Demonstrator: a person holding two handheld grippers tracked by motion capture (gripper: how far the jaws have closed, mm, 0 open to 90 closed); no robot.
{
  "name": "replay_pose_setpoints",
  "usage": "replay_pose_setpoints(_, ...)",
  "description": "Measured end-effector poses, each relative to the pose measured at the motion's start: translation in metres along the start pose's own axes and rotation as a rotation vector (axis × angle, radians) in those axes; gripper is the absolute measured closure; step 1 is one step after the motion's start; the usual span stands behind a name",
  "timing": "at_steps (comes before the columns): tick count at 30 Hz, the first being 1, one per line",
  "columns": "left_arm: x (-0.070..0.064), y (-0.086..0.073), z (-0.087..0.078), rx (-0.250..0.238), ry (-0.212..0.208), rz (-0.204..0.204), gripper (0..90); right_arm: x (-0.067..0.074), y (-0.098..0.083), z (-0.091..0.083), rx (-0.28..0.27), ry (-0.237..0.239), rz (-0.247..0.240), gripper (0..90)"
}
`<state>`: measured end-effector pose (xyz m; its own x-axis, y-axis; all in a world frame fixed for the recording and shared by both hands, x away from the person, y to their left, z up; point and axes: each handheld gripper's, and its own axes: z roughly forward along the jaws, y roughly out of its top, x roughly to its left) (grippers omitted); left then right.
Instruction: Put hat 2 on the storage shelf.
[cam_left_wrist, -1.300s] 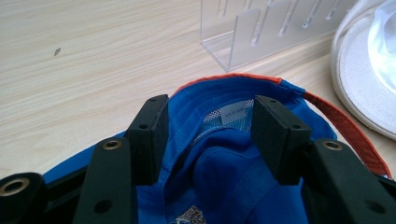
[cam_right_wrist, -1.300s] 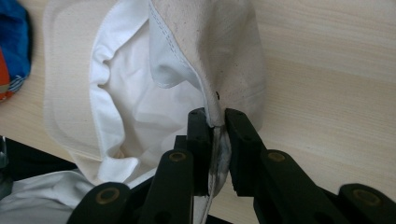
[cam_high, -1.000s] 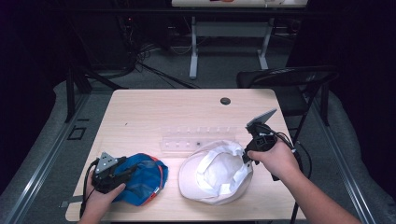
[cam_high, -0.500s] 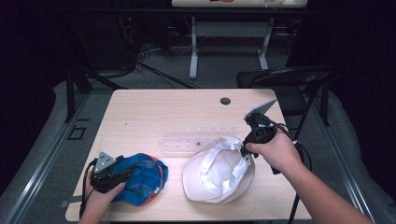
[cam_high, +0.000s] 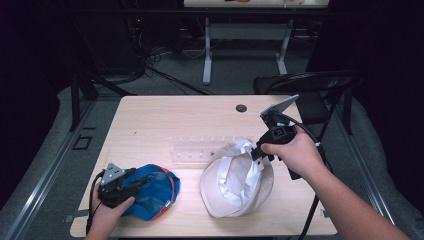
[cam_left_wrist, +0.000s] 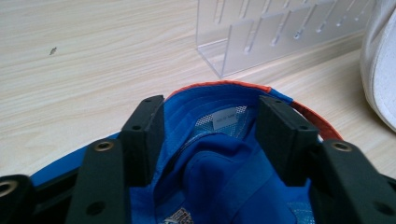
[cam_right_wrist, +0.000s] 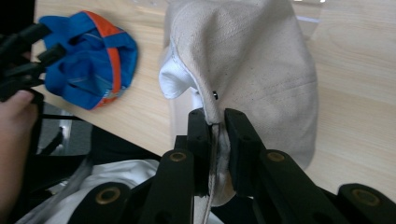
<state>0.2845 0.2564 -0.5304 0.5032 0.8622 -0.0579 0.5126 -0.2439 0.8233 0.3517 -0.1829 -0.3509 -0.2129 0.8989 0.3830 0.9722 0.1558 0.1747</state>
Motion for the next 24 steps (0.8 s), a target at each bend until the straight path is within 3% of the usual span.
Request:
replay_pose_setpoints(8, -0.011, 0.007, -0.004, -0.022, -0.02, 0.028, 48.1, 0.008, 0.003, -0.012, -0.005, 0.06, 0.004, 81.1)
replay_pose_setpoints(12, -0.016, 0.01, -0.005, -0.042, -0.013, 0.025, 47.6, 0.012, 0.004, -0.018, -0.018, 0.066, 0.003, 81.2)
replay_pose_setpoints(18, -0.019, 0.013, -0.006, -0.048, -0.055, 0.018, 45.5, 0.01, 0.006, -0.024, -0.017, 0.088, 0.018, 81.2)
replay_pose_setpoints(24, -0.026, 0.016, -0.007, -0.048, -0.068, 0.042, 47.9, 0.003, 0.008, -0.031, -0.026, 0.161, 0.065, 81.3)
